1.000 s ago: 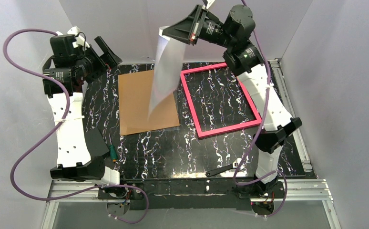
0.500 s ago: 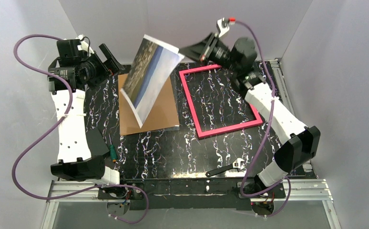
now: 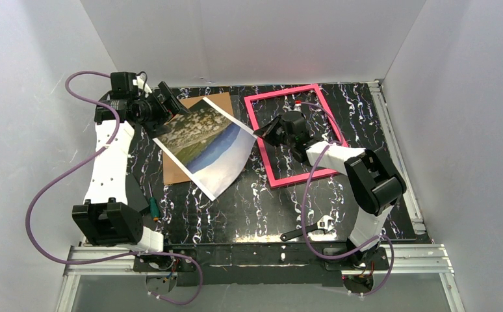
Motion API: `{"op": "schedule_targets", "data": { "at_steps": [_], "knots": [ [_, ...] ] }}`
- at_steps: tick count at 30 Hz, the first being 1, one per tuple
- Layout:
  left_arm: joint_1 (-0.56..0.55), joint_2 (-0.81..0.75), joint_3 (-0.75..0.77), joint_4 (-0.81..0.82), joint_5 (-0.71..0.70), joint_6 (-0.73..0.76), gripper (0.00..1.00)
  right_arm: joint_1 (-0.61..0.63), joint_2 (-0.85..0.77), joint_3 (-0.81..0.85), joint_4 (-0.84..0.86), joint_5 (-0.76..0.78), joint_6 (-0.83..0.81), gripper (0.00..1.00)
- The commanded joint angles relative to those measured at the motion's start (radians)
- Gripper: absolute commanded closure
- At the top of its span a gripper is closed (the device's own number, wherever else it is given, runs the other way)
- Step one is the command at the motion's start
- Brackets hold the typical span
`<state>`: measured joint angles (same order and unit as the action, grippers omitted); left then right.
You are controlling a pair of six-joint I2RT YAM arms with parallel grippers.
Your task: Take the photo out of the frame
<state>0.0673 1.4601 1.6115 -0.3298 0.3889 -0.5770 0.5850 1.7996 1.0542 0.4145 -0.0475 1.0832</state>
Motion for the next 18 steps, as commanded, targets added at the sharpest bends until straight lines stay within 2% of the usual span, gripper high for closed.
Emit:
{"op": "schedule_targets", "data": {
  "at_steps": [1, 9, 14, 18],
  "knots": [
    [-0.034, -0.022, -0.024, -0.005, 0.045, -0.01, 0.06, 0.001, -0.054, -0.041, -0.025, 0.178, -0.039, 0.99],
    [-0.053, -0.008, -0.023, -0.003, 0.052, -0.013, 0.06, 0.03, -0.064, -0.045, -0.077, 0.233, -0.007, 0.99],
    [-0.052, -0.003, -0.024, 0.001, 0.059, -0.018, 0.06, 0.122, 0.005, 0.035, -0.115, 0.3, 0.02, 0.99],
    [-0.052, -0.012, -0.029, -0.001, 0.055, -0.014, 0.06, 0.178, 0.051, 0.141, -0.281, 0.414, 0.114, 0.99]
  ]
}}
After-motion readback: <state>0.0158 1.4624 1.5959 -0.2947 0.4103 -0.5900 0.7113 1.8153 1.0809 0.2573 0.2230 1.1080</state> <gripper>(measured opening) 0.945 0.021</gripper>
